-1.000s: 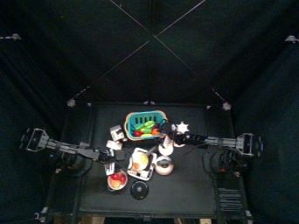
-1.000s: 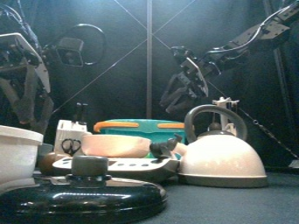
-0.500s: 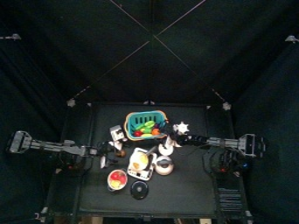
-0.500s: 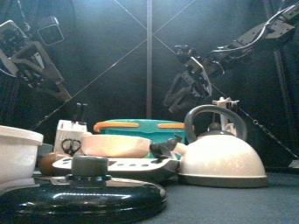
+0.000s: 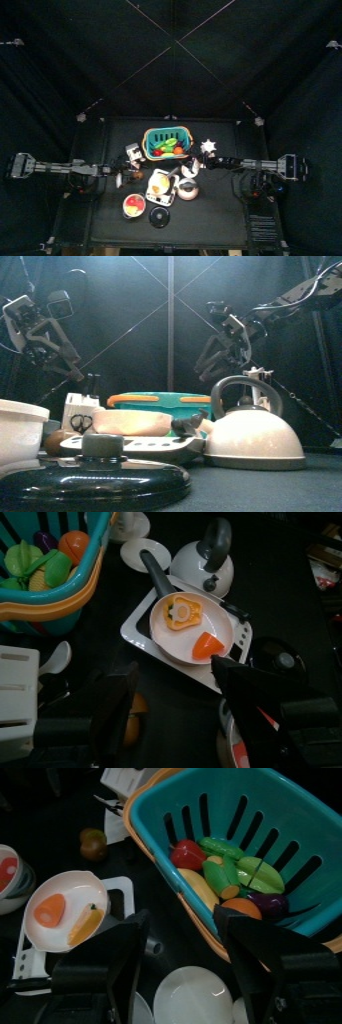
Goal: Place pairing knife onto stove
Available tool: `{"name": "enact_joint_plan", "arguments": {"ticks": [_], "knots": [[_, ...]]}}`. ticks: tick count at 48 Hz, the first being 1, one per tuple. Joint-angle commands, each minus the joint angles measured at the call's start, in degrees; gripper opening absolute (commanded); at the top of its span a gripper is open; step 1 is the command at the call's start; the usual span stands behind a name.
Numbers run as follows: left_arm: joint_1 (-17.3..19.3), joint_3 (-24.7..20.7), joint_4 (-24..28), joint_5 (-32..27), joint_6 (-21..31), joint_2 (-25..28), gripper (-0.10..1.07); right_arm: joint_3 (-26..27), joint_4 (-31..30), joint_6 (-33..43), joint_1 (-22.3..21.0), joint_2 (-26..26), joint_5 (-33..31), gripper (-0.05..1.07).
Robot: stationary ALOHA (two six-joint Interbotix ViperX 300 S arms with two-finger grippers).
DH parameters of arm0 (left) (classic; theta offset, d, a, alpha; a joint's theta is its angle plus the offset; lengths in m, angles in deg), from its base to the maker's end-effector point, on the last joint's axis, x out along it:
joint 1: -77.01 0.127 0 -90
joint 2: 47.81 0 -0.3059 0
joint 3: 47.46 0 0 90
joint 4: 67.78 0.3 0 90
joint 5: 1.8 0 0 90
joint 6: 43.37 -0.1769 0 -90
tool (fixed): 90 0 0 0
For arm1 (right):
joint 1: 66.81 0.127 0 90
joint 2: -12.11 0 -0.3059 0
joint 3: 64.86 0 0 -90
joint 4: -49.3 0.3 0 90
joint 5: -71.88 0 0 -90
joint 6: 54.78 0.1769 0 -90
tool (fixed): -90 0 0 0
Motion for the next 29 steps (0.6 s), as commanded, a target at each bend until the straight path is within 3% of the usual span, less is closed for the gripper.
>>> {"name": "enact_joint_plan", "arguments": {"ticks": [1,16,29], "knots": [[0.18,-0.88,0.0,0.53,-0.09,-0.09,0.94,0.26,0.09,0.0,-0.09,1.85,0.09,0.88],[3.96,-0.79,3.25,2.2,-0.09,-0.44,0.94,0.7,1.32,0.09,-0.18,1.85,0.0,0.88],[3.96,0.62,5.27,6.42,-0.18,-0.53,0.94,5.36,0.26,0.0,-0.97,1.23,-0.44,0.88]]}}
